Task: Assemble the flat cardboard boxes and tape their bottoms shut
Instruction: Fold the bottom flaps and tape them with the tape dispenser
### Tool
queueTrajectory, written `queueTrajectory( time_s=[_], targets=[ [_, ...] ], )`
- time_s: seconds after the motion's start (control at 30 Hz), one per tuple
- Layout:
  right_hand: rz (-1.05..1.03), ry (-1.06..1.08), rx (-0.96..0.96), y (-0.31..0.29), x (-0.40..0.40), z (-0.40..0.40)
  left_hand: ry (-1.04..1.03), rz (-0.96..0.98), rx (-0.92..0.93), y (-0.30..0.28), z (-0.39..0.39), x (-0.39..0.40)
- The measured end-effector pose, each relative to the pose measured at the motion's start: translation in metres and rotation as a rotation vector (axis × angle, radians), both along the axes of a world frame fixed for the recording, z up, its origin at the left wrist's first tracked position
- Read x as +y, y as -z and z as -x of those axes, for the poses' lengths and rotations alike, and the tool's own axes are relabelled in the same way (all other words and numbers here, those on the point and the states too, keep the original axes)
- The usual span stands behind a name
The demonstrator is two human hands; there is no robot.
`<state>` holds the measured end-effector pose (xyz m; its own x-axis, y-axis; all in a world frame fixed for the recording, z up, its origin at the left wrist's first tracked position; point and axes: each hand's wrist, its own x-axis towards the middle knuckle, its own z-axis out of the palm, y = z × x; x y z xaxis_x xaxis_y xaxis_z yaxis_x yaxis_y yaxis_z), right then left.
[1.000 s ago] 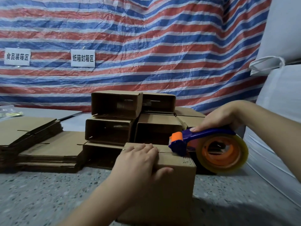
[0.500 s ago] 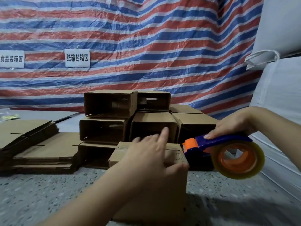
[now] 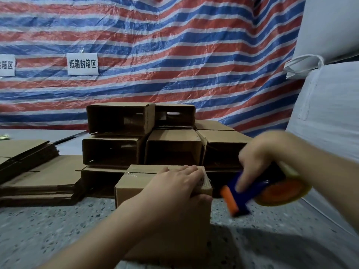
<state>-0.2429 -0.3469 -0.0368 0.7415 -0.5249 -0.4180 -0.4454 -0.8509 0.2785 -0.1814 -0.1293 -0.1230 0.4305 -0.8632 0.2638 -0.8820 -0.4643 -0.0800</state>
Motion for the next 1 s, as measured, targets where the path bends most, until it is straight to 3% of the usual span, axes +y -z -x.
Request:
queueTrajectory(
  time_s=[0.07, 0.2, 0.27, 0.4, 0.53, 0.6, 0.67, 0.8, 1.0],
  targets=[
    [0.162, -0.037, 0.015, 0.038, 0.002, 0.0, 0.001, -0.01, -0.002, -0.001, 0.001, 0.001],
    [0.174, -0.061, -0.507, 0.116, -0.015, 0.011, -0.006, -0.003, 0.02, 0.0, 0.004, 0.0],
    [0.178, -0.026, -0.662, 0.151, -0.02, 0.012, -0.01, 0.006, 0.027, 0.002, 0.004, -0.001],
    [0.182, -0.013, -0.76, 0.194, -0.019, 0.021, -0.002, 0.023, 0.02, 0.003, 0.002, -0.001],
    [0.189, 0.057, -0.779, 0.169, -0.006, 0.016, 0.01, 0.044, -0.003, 0.004, 0.003, 0.001],
    [-0.051, 0.02, -1.046, 0.147, 0.006, 0.017, 0.008, 0.047, -0.02, 0.004, 0.004, 0.001],
    [-0.469, -0.022, -1.256, 0.128, 0.022, 0.021, 0.012, 0.056, -0.036, 0.004, 0.005, 0.001],
    [-1.147, 0.087, -1.248, 0.129, 0.075, 0.011, 0.023, 0.076, -0.061, 0.006, 0.005, 0.002],
    [-1.467, 0.175, -1.231, 0.158, 0.097, 0.016, 0.021, 0.181, -0.034, 0.011, 0.009, 0.003]
  ],
)
